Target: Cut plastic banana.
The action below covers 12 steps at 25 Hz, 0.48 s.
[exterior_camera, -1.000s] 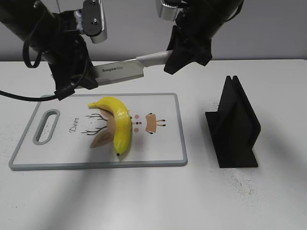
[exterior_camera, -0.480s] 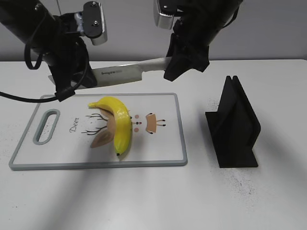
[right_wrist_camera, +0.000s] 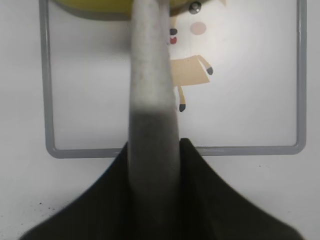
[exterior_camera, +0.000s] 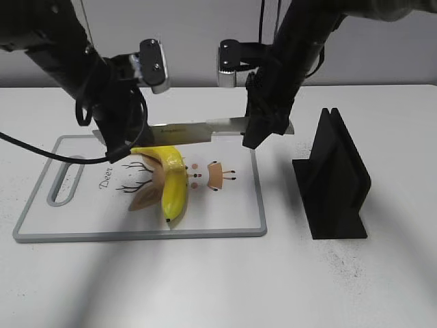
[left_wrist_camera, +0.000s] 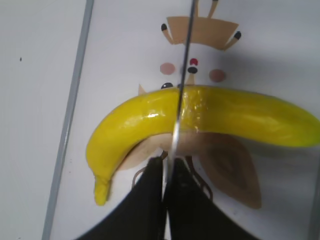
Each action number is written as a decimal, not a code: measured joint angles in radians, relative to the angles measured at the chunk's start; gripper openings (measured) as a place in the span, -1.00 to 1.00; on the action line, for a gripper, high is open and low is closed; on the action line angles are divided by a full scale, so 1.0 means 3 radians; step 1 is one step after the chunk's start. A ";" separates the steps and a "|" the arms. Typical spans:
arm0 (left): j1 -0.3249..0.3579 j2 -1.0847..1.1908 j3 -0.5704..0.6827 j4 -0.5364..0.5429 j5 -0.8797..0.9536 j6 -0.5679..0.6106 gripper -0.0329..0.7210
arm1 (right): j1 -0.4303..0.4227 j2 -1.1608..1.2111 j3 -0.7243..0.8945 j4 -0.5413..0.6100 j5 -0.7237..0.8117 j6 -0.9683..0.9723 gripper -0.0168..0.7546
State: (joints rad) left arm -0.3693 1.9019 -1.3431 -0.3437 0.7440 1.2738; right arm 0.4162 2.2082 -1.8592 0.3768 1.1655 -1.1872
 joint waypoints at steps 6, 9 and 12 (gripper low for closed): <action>0.0000 0.0527 -0.0043 -0.0116 -0.0247 0.0040 -0.89 | -0.0004 0.0415 -0.0007 -0.0080 -0.0134 0.0063 -0.48; -0.0006 0.0648 -0.0098 -0.0099 -0.0243 0.0056 -0.89 | -0.0024 0.0506 -0.0046 -0.0095 -0.0119 0.0075 -0.47; -0.0006 0.0729 -0.0111 -0.0110 -0.0281 0.0068 -0.89 | -0.0024 0.0525 -0.0050 -0.0109 -0.0128 0.0083 -0.45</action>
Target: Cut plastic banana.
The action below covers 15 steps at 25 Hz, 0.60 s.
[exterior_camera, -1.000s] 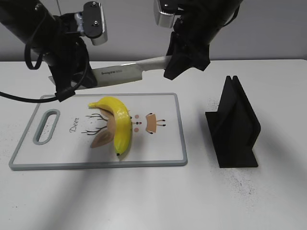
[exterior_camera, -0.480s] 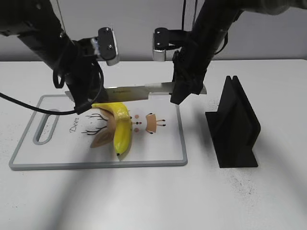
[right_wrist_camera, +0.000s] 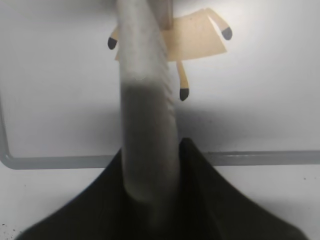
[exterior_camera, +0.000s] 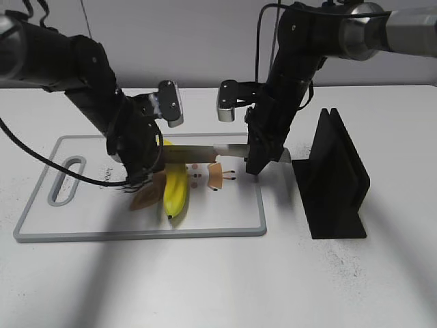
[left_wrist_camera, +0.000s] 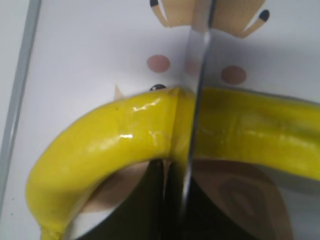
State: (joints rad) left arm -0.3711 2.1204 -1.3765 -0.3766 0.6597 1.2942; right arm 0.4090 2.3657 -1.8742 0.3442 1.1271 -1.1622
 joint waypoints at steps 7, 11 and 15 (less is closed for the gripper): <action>0.0000 -0.0098 0.0046 0.0026 -0.0016 -0.0012 -0.90 | 0.0010 -0.0006 -0.0224 -0.0010 0.0174 0.0158 -0.43; 0.0000 -0.0300 0.0079 0.0063 0.0098 -0.0023 -0.90 | 0.0021 -0.0117 -0.0294 0.0001 0.0321 0.0206 -0.42; 0.0000 -0.0567 0.0083 0.0106 0.0189 -0.0030 -0.90 | 0.0024 -0.0353 -0.0310 0.0001 0.0337 0.0227 -0.42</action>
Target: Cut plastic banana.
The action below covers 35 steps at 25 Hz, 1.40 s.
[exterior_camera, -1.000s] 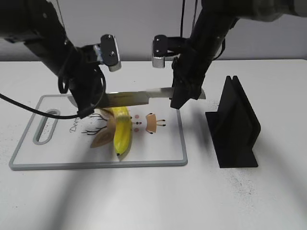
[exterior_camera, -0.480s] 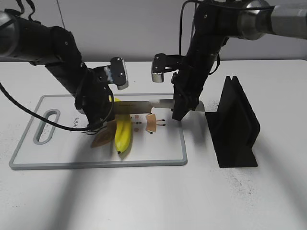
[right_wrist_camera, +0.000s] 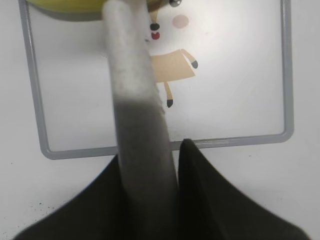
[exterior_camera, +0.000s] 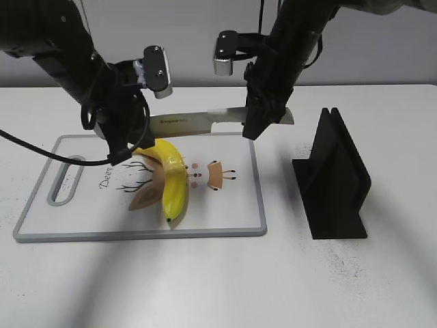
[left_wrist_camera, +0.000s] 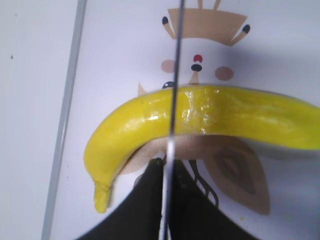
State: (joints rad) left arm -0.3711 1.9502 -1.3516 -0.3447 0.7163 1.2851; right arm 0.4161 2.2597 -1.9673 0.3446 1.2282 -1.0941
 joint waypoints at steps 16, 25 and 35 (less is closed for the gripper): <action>0.0003 -0.0518 0.0001 0.0037 0.0267 -0.0043 -0.87 | 0.0011 -0.0343 0.0000 0.0047 0.0008 0.0009 -0.39; 0.0010 -0.0548 0.0004 0.0030 0.0340 -0.0047 0.70 | 0.0002 -0.0343 0.0000 -0.0042 0.0005 0.0096 -0.44; 0.0010 -0.1142 -0.0196 0.0018 0.0373 -0.0119 0.81 | -0.0031 -0.0352 0.0000 -0.0164 -0.0027 0.0239 -0.54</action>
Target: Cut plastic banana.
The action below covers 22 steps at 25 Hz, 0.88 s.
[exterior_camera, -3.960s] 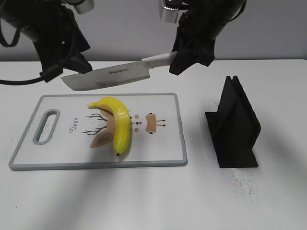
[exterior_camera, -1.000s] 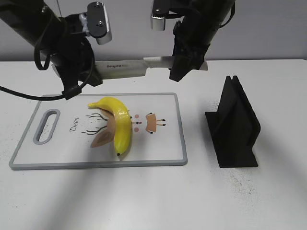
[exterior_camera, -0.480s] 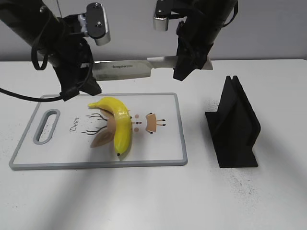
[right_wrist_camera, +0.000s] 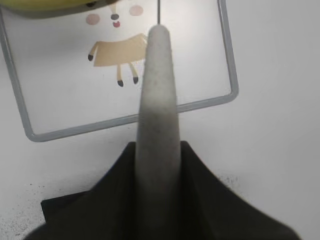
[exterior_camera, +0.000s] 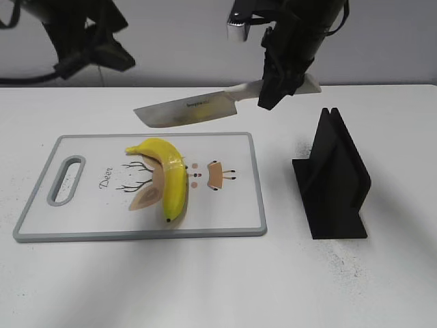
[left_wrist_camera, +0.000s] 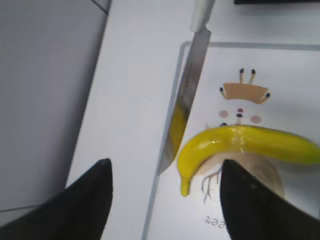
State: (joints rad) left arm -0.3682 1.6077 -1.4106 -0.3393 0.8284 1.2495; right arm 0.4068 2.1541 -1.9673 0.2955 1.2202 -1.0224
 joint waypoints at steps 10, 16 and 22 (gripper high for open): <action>0.0152 -0.0745 -0.0028 0.0425 0.0018 -0.1710 0.70 | -0.0010 -0.0282 0.0000 -0.0033 0.0004 0.0859 -0.54; 0.0641 -0.0969 -0.0028 0.0908 0.0895 -0.2796 0.66 | -0.0010 -0.0457 0.0000 -0.0162 0.0007 0.1789 -0.54; 0.1225 -0.1239 0.0057 0.1101 0.1274 -0.3343 0.63 | -0.0010 -0.0774 0.0000 -0.0210 0.0014 0.2851 -0.54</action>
State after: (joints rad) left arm -0.0008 1.2359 -1.3934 -0.0089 1.2105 0.2467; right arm 0.4039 1.9218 -1.9673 0.2324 1.2244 -0.1670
